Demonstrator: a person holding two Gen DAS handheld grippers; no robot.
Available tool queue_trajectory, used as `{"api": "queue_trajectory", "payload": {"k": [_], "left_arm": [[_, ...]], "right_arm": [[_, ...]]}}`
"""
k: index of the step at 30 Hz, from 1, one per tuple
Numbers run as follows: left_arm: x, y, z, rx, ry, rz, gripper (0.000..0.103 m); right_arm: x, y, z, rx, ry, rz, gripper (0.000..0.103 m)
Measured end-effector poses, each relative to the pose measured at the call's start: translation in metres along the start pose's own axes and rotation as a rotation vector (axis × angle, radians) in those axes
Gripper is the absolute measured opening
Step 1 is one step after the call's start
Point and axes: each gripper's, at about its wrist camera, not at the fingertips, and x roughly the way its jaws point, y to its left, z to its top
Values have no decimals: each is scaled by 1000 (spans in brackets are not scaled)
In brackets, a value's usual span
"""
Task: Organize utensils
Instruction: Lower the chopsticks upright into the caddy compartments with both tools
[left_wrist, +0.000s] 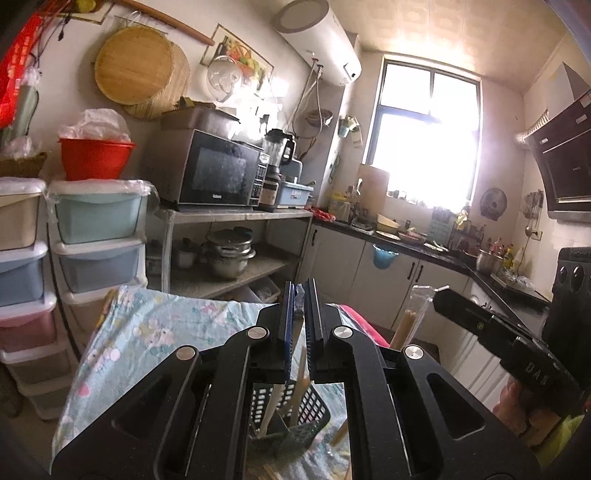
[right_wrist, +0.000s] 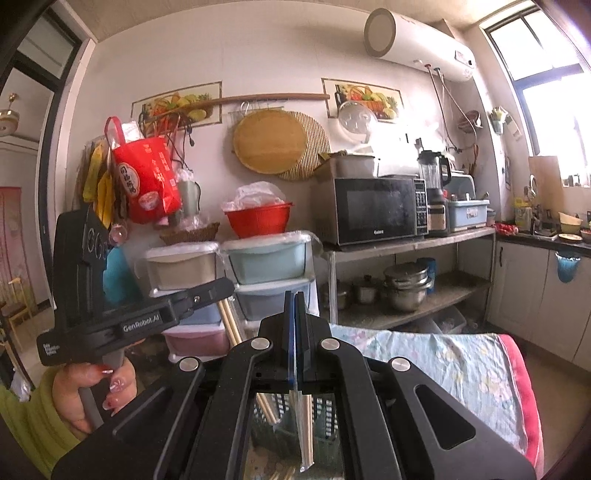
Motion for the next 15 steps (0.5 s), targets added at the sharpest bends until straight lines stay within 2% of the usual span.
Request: {"api": "queue_trajectory", "payload": {"k": [15], "left_arm": [[8,21,20,-5,-26,74,3]], "right_arm": [[31,19,36,-52,-42,31,1]]}}
